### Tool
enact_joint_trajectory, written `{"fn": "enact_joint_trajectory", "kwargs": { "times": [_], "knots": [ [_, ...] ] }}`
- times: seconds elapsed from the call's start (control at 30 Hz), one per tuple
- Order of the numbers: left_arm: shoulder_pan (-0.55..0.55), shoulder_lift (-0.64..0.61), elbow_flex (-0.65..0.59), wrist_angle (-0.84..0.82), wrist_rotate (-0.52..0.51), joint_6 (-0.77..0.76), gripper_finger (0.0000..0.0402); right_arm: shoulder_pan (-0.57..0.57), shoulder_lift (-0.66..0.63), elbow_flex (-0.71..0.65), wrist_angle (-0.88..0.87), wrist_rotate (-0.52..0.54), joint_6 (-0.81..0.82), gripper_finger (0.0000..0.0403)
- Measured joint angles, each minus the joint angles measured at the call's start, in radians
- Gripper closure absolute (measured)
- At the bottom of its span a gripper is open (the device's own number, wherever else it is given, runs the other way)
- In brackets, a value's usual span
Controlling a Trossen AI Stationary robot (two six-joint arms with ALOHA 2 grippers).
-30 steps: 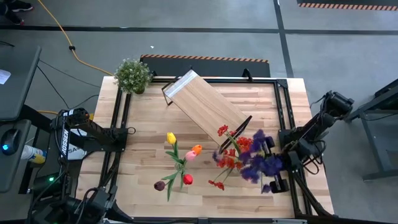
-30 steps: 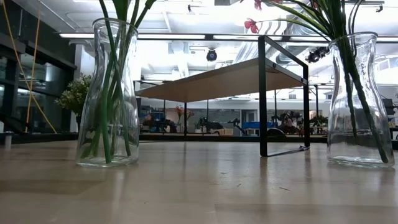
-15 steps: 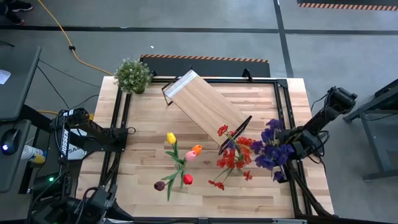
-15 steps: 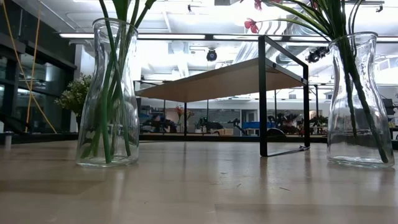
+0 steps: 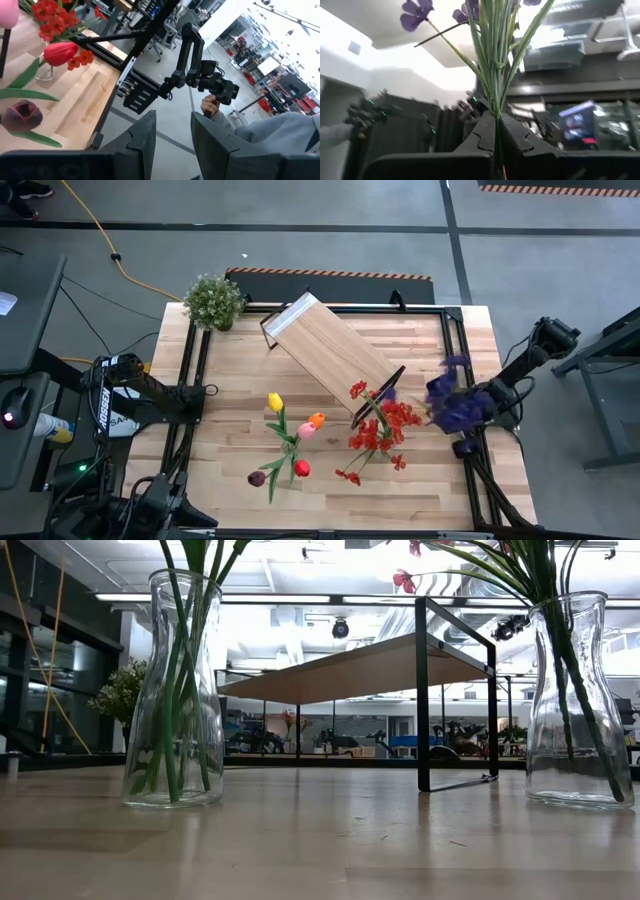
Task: Pick and place flowers into a vace then onto a shelf
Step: Put the blue flowers into the right transparent vase
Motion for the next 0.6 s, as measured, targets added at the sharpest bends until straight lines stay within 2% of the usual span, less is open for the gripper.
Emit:
{"fn": "enact_joint_trajectory", "kwargs": {
  "times": [0.3, 0.6],
  "knots": [
    [0.0, 0.0, 0.0, 0.0, -0.033, 0.0, 0.0245, -0.033, 0.016, 0.034, 0.001, -0.126, -0.008, 0.0403],
    [0.0, 0.0, 0.0, -0.003, -0.054, 0.0, 0.0245, -0.05, 0.038, 0.052, 0.001, -0.132, 0.037, 0.0403]
  ]
}}
